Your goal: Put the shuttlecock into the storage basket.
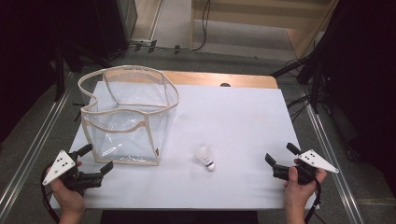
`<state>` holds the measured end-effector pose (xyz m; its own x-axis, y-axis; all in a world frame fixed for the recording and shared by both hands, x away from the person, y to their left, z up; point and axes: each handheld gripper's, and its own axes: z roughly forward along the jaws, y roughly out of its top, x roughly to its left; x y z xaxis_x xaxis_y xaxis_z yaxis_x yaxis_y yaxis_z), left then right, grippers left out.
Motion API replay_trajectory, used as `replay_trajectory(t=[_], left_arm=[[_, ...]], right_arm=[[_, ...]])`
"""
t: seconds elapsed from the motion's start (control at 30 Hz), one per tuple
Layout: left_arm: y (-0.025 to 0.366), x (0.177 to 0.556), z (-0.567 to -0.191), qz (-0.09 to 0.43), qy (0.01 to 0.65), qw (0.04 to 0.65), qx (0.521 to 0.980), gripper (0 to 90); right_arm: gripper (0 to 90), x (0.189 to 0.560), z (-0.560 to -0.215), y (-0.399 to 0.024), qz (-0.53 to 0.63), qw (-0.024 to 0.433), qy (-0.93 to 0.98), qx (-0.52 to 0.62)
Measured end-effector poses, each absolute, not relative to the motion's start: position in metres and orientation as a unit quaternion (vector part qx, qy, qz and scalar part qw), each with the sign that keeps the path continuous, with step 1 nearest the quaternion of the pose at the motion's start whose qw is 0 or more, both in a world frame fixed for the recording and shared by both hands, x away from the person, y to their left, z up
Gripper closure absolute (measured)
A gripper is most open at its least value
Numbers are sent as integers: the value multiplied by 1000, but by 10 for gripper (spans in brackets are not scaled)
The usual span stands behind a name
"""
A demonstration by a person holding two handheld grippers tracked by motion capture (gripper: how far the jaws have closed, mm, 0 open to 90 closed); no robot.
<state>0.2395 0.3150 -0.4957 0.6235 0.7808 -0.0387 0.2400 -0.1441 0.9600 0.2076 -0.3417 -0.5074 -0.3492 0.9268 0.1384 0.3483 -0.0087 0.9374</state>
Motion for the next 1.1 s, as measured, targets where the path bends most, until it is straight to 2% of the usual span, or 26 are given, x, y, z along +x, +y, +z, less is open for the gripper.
replay_trajectory(t=[0.27,0.5,1.1], left_arm=[[315,239,-496,247,358,548,715,0],[314,240,-496,248,357,545,716,0],[314,240,-496,248,358,548,714,0]], right_arm=[[0,208,-503,-340,514,277,652,484],[0,209,-495,-328,490,291,675,469],[0,210,-485,-300,491,263,697,452]])
